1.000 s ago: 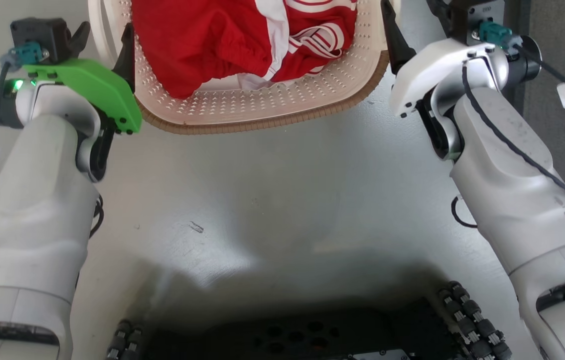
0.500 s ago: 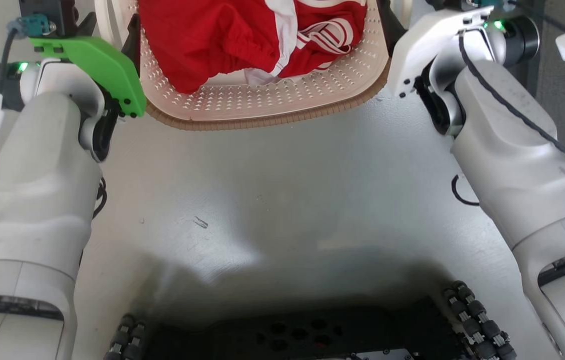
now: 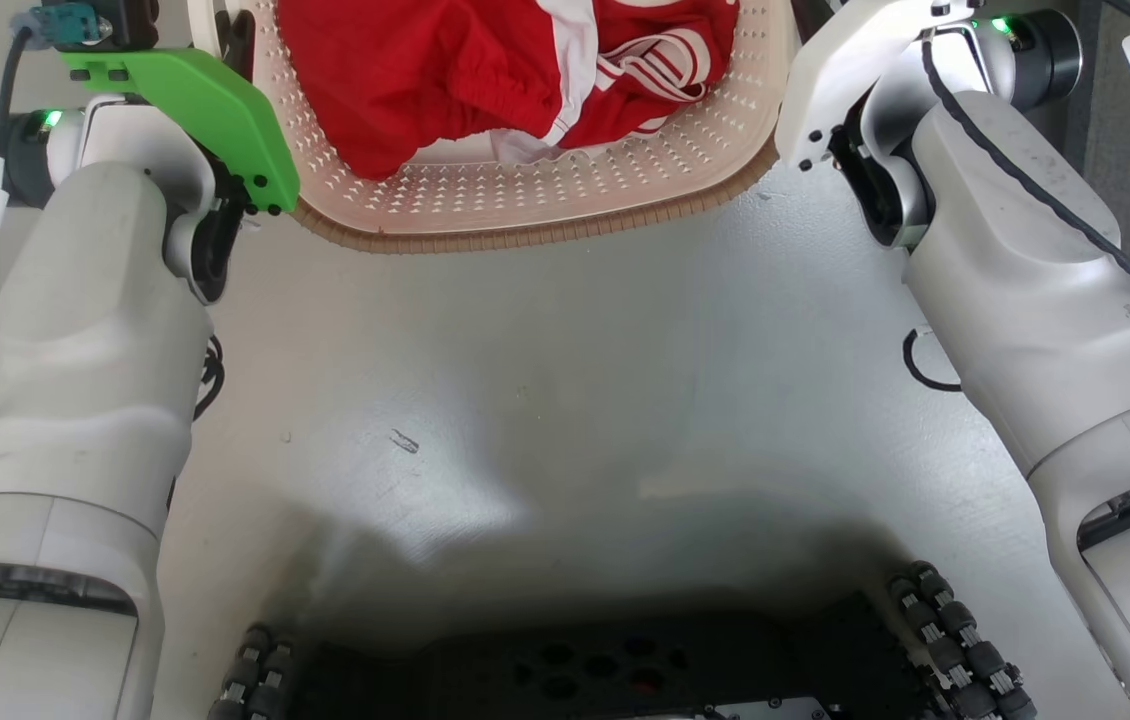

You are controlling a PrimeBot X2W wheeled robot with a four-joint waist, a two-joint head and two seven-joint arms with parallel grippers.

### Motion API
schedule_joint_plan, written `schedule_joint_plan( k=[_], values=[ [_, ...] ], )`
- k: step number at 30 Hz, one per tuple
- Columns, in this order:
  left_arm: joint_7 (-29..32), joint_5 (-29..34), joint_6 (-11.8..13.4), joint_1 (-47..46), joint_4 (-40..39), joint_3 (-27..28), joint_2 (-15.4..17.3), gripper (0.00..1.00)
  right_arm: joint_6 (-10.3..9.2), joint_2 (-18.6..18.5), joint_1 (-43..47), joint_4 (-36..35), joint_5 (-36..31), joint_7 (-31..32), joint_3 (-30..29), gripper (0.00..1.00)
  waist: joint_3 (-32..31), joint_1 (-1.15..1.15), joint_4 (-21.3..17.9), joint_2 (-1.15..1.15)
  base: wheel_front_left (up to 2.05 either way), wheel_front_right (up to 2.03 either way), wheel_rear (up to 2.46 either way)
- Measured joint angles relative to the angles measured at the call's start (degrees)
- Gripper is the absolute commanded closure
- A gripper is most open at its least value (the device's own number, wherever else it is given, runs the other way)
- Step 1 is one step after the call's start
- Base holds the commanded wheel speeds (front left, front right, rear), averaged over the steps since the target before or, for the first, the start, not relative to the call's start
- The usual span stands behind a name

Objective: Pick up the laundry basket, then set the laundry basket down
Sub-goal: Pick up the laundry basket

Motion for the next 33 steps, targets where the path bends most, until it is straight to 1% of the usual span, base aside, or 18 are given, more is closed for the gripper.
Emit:
schedule_joint_plan(
  k=[13,19,21,28,32,33],
  values=[
    [-0.9,-1.0,-0.5,0.1,5.5,-0.3,-1.3,1.00,0.09,0.5,0.7,4.3,4.1,-1.5,1.9,1.00,-3.6,0.00,0.1,0.00,0.00,0.00,0.00],
    [-1.3,-2.1,-0.6,1.7,7.9,-0.4,-2.1,1.00,0.56,0.9,2.5,6.6,6.0,-1.8,2.6,1.00,-6.8,0.00,0.1,0.00,0.00,0.00,0.00],
    [-1.2,-2.8,-0.9,2.4,8.8,-0.4,-2.3,1.00,1.01,1.1,3.2,7.4,6.4,-1.8,2.8,1.00,-7.8,0.00,0.2,0.00,0.00,0.00,0.00],
    [0.3,-3.9,-1.0,3.9,10.7,-0.5,-3.0,1.00,2.00,1.5,4.9,9.8,8.0,-1.6,3.0,1.00,-11.6,0.00,0.4,0.00,0.00,0.00,0.00],
    [1.3,-4.5,-1.0,4.9,11.7,-0.6,-3.4,1.00,2.13,1.8,6.1,11.3,8.7,-1.0,3.3,1.00,-13.9,0.00,0.6,0.00,0.00,0.00,0.00],
    [1.5,-4.6,-1.0,5.2,12.0,-0.6,-3.5,1.00,2.57,1.8,6.5,11.5,9.0,-0.8,3.4,1.00,-14.5,0.00,0.7,0.00,0.00,0.00,0.00]
  ],
)
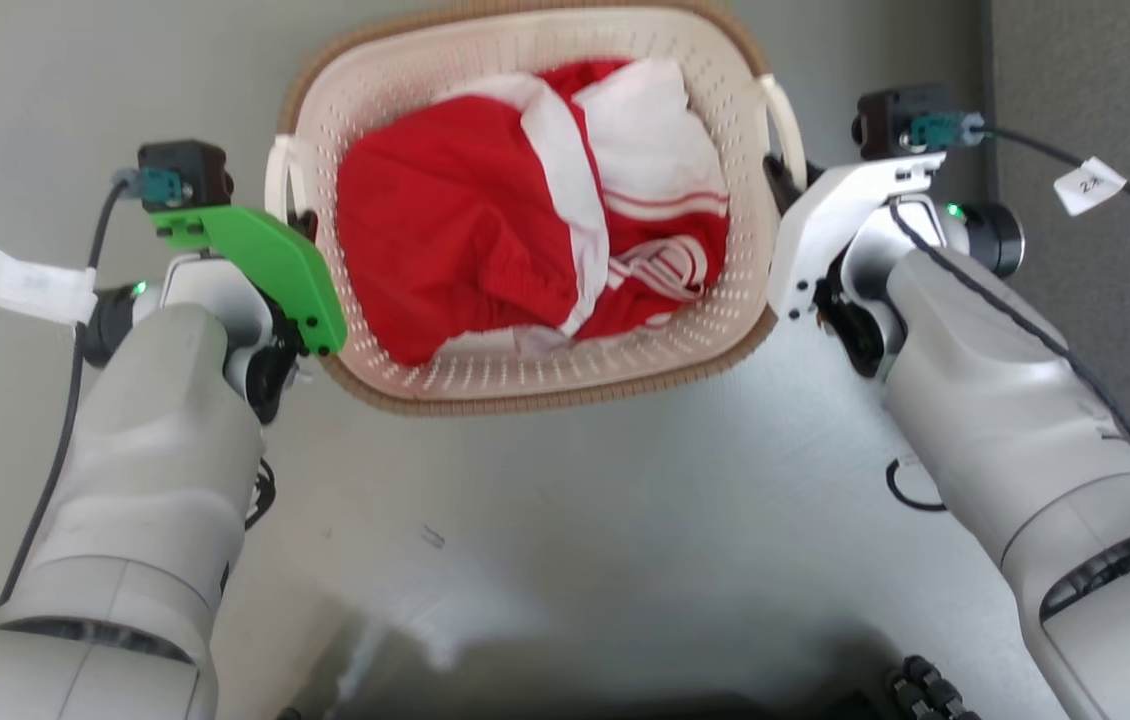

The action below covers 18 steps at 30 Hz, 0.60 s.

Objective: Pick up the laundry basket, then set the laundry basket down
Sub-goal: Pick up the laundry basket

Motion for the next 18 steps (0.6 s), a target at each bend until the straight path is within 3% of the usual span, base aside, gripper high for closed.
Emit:
schedule_joint_plan(
  k=[18],
  values=[
    [3.2,-3.0,-0.1,5.9,1.0,-0.5,-0.6,1.00,2.01,0.5,6.2,3.1,3.5,1.5,1.5,1.00,-11.0,0.00,0.1,0.00,0.00,0.00,0.00]
  ],
)
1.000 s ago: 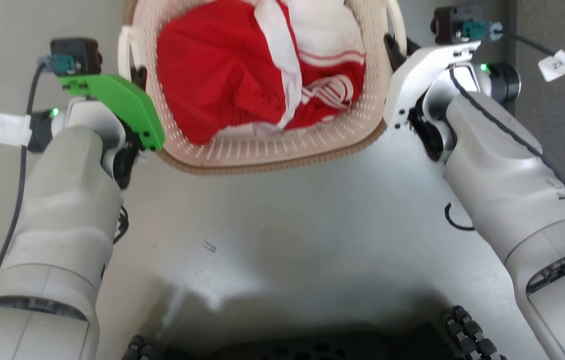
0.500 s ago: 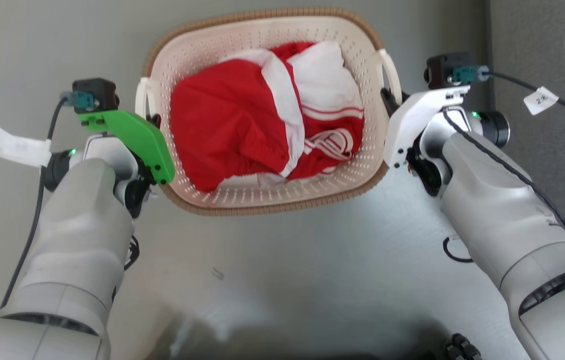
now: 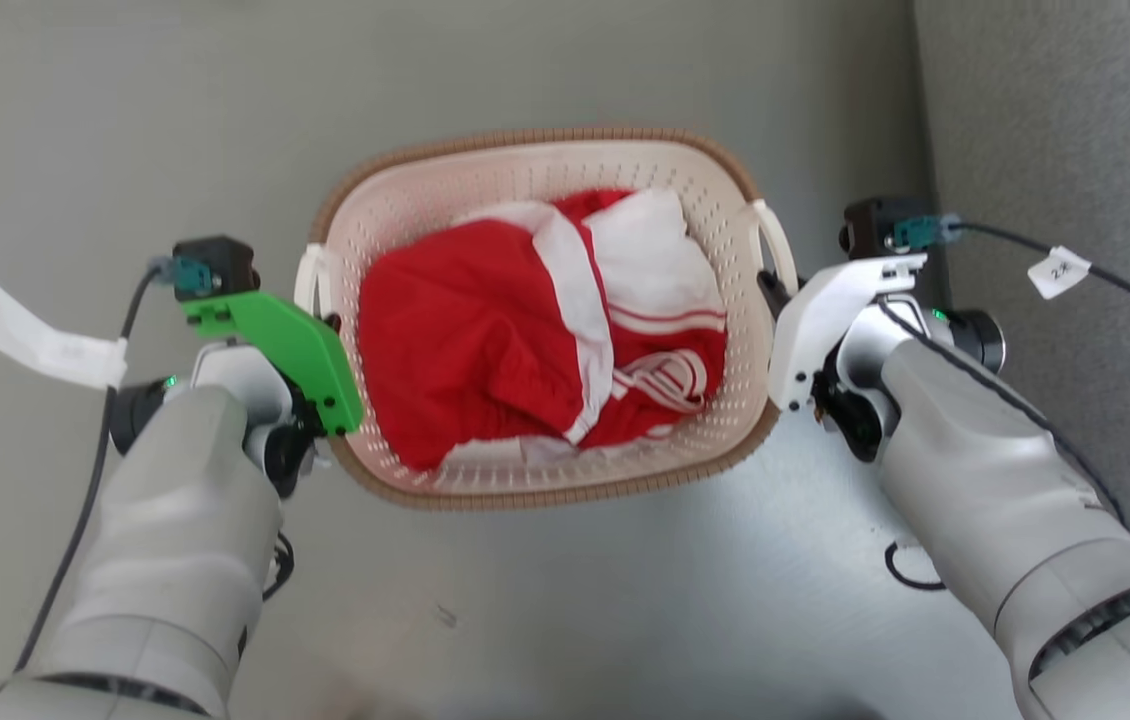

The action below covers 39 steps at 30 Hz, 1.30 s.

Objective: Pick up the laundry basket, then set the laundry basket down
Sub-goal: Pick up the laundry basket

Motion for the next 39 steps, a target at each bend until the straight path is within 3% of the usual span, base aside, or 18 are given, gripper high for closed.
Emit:
schedule_joint_plan(
  k=[13,39],
  values=[
    [1.6,-1.6,-0.4,7.5,1.1,-0.1,-0.5,1.00,1.47,0.8,6.1,2.3,2.3,2.0,0.9,1.00,-9.5,0.00,-0.3,0.00,0.00,0.00,0.00],
    [6.9,-3.7,-0.4,19.5,1.8,-0.8,-0.9,1.00,2.54,1.5,17.7,3.8,7.0,8.0,1.9,1.00,-26.4,0.00,-1.0,0.00,0.00,0.00,0.00]
  ],
)
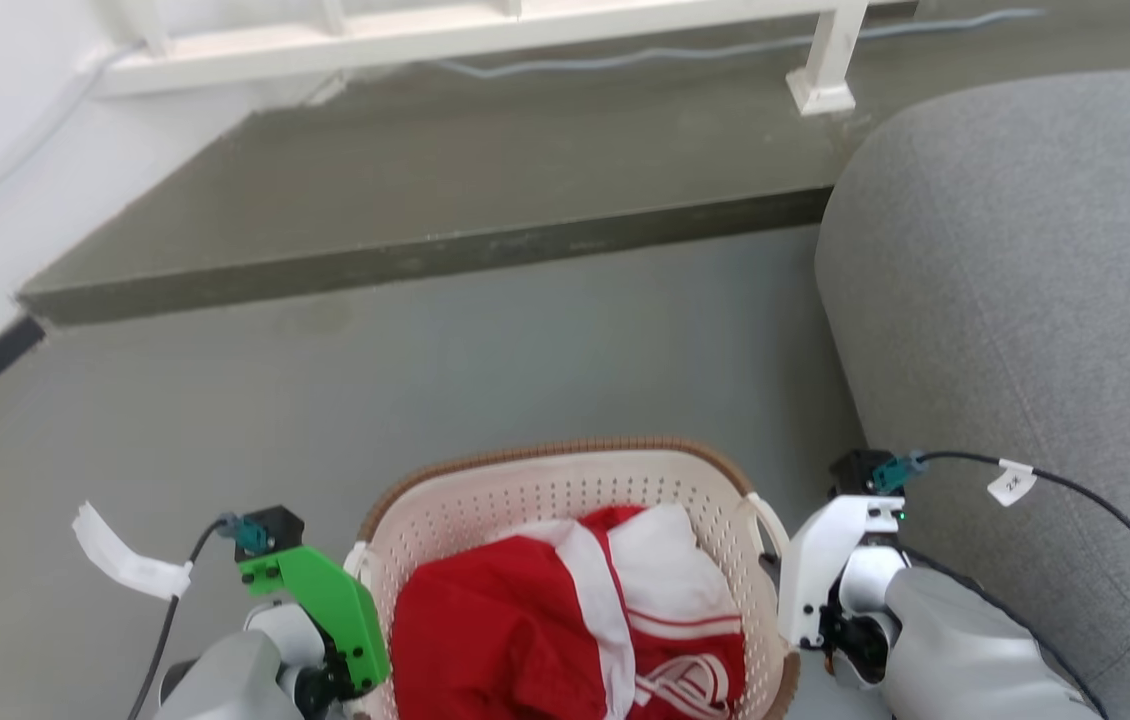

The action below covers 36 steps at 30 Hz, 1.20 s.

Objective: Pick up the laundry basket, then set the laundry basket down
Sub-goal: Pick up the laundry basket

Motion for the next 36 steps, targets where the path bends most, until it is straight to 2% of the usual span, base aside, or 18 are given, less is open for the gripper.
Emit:
schedule_joint_plan(
  k=[17,36],
  values=[
    [2.9,-0.8,0.0,3.5,0.1,-0.5,0.0,1.00,-0.01,0.2,3.0,0.6,1.1,2.5,0.2,1.00,-5.9,0.00,-0.2,0.00,0.00,0.00,0.00],
    [3.8,-1.4,0.0,4.6,0.1,-1.1,0.0,1.00,-0.24,0.3,4.0,0.8,2.5,3.3,0.6,1.00,-6.7,0.00,-0.5,0.00,0.00,0.00,0.00]
  ],
)
